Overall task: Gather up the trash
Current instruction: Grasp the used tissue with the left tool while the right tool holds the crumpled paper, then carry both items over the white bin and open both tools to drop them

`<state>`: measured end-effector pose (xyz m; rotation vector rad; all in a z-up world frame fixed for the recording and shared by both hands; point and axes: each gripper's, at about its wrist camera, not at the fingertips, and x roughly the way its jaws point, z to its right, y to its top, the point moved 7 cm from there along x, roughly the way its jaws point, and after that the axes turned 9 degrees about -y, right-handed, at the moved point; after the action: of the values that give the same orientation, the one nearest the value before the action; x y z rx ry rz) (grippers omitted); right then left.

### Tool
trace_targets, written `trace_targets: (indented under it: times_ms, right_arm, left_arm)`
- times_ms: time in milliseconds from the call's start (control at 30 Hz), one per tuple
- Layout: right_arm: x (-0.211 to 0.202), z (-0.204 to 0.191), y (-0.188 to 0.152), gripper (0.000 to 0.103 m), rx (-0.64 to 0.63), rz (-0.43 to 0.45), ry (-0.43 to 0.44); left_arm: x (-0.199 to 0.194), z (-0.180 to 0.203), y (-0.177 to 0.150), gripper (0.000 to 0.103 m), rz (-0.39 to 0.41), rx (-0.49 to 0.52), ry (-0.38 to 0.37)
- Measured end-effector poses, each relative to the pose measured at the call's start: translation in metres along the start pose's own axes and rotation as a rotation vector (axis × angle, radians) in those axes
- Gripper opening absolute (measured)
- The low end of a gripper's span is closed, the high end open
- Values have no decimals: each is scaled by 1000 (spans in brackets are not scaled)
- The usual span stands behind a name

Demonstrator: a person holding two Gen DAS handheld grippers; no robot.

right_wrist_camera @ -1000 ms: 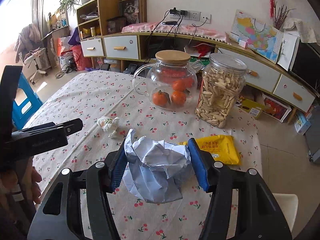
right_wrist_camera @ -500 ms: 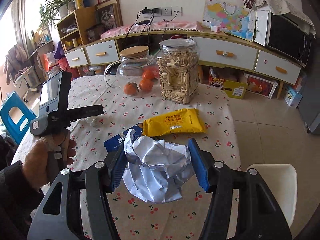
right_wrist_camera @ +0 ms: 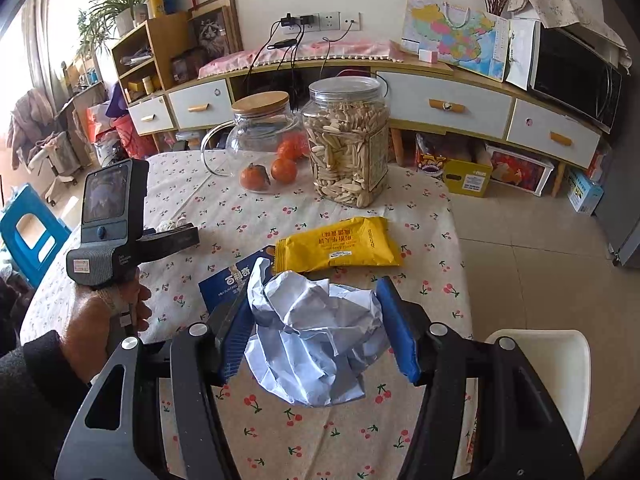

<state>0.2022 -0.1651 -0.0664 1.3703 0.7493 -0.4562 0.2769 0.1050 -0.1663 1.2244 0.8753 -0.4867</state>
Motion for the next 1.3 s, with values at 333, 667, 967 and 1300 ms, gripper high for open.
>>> trace_targets:
  times_ms: [333, 667, 967, 1300]
  right_arm:
    - [-4, -3, -3, 57, -17, 4, -1]
    - [-23, 4, -7, 57, -27, 37, 3]
    - [-50, 33, -17, 57, 1, 81, -17]
    - [-79, 106, -40, 57, 92, 109, -105]
  left_arm:
    - [-12, 1, -9, 43, 22, 89, 10]
    - [-40, 3, -40, 43, -4, 142, -11]
    - [-90, 14, -96, 43, -11, 170, -67]
    - [-147, 75, -133, 43, 13, 242, -197]
